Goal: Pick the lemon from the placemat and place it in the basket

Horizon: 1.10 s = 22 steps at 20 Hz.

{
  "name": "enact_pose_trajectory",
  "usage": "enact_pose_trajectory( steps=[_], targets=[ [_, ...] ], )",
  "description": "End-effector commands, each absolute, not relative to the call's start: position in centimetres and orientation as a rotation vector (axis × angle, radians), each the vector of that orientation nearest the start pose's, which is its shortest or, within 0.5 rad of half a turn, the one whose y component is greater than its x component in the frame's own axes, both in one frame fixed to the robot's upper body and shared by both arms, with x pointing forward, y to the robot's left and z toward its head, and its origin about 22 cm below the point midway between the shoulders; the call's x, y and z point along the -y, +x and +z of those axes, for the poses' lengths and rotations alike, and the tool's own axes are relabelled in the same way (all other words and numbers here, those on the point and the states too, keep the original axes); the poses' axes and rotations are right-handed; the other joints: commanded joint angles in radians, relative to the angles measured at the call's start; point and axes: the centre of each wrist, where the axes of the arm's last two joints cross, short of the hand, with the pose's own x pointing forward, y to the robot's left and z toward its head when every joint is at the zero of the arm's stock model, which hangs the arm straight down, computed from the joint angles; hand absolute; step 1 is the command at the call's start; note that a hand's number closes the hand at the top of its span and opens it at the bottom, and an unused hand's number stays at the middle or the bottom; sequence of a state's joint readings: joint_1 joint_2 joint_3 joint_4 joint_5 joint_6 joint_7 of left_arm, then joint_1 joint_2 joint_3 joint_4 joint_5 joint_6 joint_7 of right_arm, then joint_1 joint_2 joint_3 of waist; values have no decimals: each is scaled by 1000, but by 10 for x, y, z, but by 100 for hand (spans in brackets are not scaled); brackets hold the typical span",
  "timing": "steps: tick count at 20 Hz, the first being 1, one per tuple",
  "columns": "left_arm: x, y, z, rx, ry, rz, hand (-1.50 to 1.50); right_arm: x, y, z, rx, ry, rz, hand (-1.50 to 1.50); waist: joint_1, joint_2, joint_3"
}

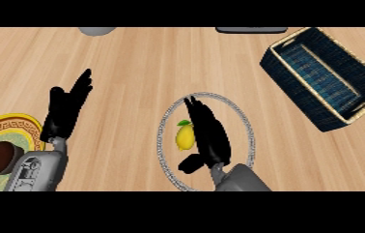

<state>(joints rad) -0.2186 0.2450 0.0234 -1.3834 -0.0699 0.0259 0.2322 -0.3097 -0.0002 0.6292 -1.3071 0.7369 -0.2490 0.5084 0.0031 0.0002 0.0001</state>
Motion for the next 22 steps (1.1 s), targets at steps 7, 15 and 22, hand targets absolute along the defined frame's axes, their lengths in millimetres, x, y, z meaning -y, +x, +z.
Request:
enact_pose_trajectory(
  steps=[7, 15, 22],
  targets=[
    [-271, 309, 18, 1350, 265, -209, 0, 60, 251, -31, 1364, -519, 883, -150, -1, 1, 0],
    [-280, 295, 26, 1361, 269, -209, 0, 52, 266, -37, 1421, -664, 1018, 150, 6, 1, 0],
    [-276, 296, 19, 1344, 250, -208, 0, 110, 287, -15, 1238, -712, 1538, 150, -4, -7, -2]
  ],
)
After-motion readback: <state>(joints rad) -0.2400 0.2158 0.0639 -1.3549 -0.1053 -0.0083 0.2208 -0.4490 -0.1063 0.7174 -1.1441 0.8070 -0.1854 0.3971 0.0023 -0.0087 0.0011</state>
